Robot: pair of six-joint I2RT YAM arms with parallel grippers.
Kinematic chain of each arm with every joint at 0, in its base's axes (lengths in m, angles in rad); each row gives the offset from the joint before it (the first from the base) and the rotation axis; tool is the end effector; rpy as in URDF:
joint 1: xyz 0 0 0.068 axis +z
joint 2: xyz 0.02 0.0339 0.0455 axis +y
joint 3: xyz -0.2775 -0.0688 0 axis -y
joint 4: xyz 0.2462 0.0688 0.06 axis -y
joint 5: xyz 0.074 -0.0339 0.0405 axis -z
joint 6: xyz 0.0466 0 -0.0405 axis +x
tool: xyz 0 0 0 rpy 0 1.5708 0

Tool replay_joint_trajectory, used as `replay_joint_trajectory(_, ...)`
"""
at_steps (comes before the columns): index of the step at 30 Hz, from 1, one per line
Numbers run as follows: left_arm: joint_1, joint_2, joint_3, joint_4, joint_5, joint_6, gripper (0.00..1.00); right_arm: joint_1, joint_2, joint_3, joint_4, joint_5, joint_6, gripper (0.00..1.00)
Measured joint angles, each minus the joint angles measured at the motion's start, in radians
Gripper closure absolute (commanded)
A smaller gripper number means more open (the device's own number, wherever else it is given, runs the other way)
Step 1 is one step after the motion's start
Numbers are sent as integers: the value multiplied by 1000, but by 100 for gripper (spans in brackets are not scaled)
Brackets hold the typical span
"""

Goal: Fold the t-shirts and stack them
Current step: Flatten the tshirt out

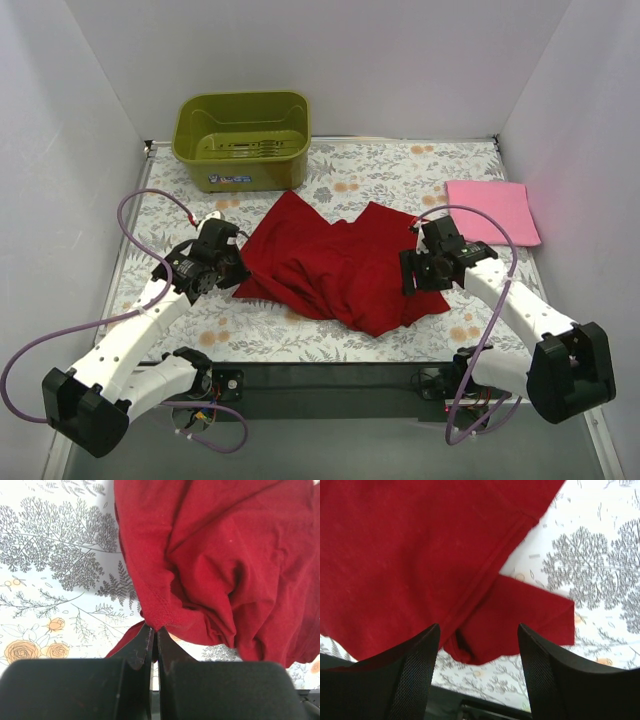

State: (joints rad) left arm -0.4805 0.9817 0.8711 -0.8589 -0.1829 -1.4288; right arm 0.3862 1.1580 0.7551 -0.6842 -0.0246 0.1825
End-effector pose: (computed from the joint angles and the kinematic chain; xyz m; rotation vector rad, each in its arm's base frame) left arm 0.1679 -0.0780 0.2779 -1.2534 2.2803 -0.5203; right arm 0.1985 0.0820 0.2196 -0.2801 2.6611 0.2168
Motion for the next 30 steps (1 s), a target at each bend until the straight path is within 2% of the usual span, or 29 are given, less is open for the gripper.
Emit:
replay_joint_trajectory(3, 0, -2, -21, 0, 8, -6, 100, -10, 35, -6, 76, -16, 27, 46)
replay_joint_trajectory(5, 0, -8, -25, -1, 11, -9, 100, -22, 83, -6, 137, -26, 38, 52)
replay_joint_trajectory(12, 0, -30, -25, 0, 13, -15, 100, -76, 235, -5, 265, -34, 65, 55)
replay_joint_trajectory(16, 0, -31, -25, 0, 12, -19, 100, -80, 267, -5, 284, -23, 75, 62)
replay_joint_trajectory(18, 0, -32, -25, -1, 12, -19, 100, -80, 278, -5, 298, -24, 73, 72)
replay_joint_trajectory(22, 0, -35, -25, -3, 10, -20, 100, -80, 311, -4, 315, -38, 66, 98)
replay_joint_trajectory(26, 0, -46, -3, -34, 4, -19, 100, -83, 338, 62, 289, -29, 44, 99)
replay_joint_trajectory(30, 0, -61, 72, -80, -5, -18, 100, -105, 371, 264, 221, 61, 6, 99)
